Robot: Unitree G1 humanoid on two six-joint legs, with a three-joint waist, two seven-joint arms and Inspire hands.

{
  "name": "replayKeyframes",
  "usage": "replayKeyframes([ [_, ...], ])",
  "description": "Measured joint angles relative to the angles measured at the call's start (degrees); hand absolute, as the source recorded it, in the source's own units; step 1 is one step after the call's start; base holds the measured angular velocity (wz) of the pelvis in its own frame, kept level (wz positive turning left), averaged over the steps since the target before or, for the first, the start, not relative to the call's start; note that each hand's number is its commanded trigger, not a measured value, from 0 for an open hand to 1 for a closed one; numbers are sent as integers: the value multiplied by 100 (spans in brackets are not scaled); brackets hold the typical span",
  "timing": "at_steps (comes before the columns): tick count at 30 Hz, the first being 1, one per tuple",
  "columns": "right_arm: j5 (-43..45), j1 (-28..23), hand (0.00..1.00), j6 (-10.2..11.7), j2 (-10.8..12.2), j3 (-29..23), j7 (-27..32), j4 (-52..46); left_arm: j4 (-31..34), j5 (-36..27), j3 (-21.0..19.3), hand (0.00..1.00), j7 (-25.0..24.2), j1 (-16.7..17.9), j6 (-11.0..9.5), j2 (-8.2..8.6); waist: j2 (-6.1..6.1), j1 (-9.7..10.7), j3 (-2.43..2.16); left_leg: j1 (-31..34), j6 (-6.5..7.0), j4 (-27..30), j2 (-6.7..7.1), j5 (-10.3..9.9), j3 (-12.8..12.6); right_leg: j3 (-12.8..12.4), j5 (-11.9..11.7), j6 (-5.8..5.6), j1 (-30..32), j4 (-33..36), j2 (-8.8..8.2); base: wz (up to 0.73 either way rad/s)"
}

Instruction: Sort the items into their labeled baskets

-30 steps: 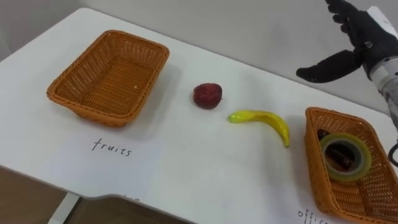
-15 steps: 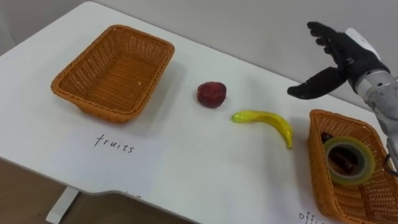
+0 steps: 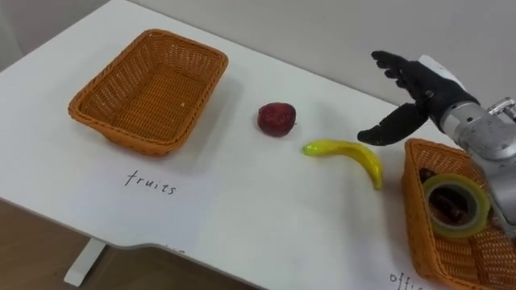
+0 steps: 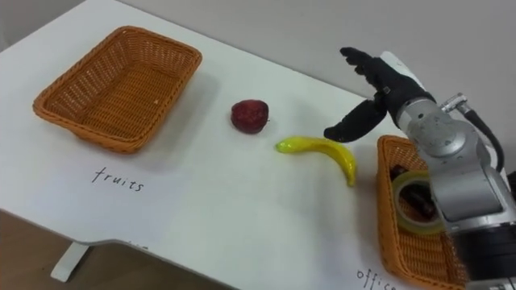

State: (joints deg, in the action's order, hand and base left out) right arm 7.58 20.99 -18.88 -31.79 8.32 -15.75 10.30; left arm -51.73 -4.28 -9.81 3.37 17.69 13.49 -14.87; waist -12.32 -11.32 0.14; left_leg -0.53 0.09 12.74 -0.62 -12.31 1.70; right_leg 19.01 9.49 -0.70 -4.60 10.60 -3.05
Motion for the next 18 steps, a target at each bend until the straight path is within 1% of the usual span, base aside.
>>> replayKeyframes([
  [3, -2, 31, 0, 0, 0, 9, 0, 211, -14, 0, 15, 0, 0, -8, -3, -20, -16, -34, 3, 7, 0, 2, 0, 0, 1, 16, 0, 0, -1, 1, -2, 2],
  [7, 0, 65, 0, 1, 0, 60, 17, 411, -117, 2, 54, 0, 21, 14, 27, -112, -72, -50, 17, 91, -3, 75, -8, -6, 54, 157, 0, 0, 6, -2, -1, 9],
  [8, 4, 93, 0, 0, 0, 99, 19, 488, -111, 3, 73, 0, 23, 12, 40, -115, -76, -52, 19, 115, -2, 99, -7, -11, 63, 151, 0, 0, 19, 0, 0, 6],
  [9, 58, 168, 0, -5, 1, 197, 20, 642, -100, 3, 126, 0, 19, -8, 55, -121, -81, -50, 15, 179, -2, 124, -4, -12, 64, 152, -2, 2, 75, 2, -2, 3],
  [10, 126, 225, 0, -11, 1, 261, 20, 748, -66, 3, 172, 0, 17, -44, 77, -124, -81, -75, 24, 250, -2, 182, 1, -12, 78, 154, -2, 3, 117, 0, -3, 0],
  [11, 149, 253, 0, -25, 1, 309, 20, 787, -53, 6, 185, 0, 16, -52, 84, -129, -80, -91, 24, 296, -2, 201, 3, -12, 82, 155, -2, 3, 150, 1, -3, 0],
  [13, 208, 326, 0, -64, 2, 440, 22, 975, -51, 9, 208, 0, 11, -94, 117, -151, -58, -156, 41, 351, -4, 248, 4, -13, 98, 160, -3, 5, 176, 2, -2, 4],
  [15, 258, 348, 0, -75, 2, 464, 23, 1050, -49, 8, 215, 0, 4, -136, 125, -174, -60, -163, 41, 439, -7, 284, 16, -12, 156, 166, -5, 8, 228, 8, -3, 11],
  [16, 354, 396, 0, -74, 2, 486, 28, 1093, -47, 3, 237, 0, 7, -183, 125, -187, -79, -164, 27, 553, -9, 337, 13, -11, 164, 161, -9, 15, 317, 14, 3, 8],
  [18, 364, 623, 0, -65, 1, 578, 86, 1292, -97, 5, 274, 0, 14, -305, 125, -191, -82, -170, 35, 738, -13, 434, 5, -9, 178, 174, -34, 55, 447, 13, 17, 4],
])
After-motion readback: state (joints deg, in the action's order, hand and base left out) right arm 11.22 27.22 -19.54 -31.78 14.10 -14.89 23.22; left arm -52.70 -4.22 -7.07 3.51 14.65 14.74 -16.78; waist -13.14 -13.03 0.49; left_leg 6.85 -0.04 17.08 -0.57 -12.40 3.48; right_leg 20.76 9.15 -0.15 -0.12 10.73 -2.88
